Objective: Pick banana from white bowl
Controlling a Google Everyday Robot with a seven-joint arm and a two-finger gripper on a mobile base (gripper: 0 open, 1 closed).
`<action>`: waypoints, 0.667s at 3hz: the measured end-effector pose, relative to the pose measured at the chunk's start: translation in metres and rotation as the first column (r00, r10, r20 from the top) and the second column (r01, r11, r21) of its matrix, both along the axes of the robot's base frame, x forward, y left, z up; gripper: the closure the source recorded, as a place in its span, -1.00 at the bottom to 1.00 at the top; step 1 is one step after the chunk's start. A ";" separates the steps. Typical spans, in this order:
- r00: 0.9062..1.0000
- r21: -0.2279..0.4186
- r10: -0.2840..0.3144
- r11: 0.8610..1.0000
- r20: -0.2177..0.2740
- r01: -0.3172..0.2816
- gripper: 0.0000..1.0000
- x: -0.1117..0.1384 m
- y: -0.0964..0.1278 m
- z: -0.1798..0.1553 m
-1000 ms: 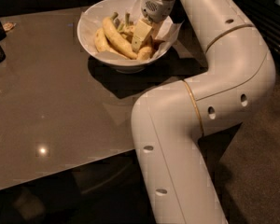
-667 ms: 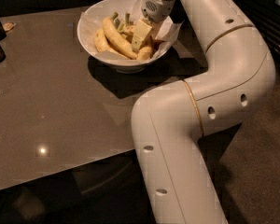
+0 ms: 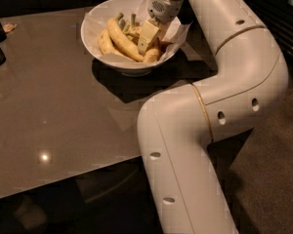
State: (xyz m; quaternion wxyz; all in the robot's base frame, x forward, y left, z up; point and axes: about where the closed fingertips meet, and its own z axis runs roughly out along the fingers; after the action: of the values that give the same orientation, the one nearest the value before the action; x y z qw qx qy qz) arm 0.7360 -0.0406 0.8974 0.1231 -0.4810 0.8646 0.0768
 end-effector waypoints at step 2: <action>1.000 0.000 0.000 1.000 0.000 0.000 0.63 0.000 0.000 0.000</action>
Offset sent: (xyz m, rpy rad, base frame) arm 0.0000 0.0000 0.0078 0.0000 0.0000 0.0000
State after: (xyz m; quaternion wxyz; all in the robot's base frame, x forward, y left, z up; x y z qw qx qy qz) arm 0.7360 -0.0406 0.8974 0.1231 -0.4810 0.8646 0.0768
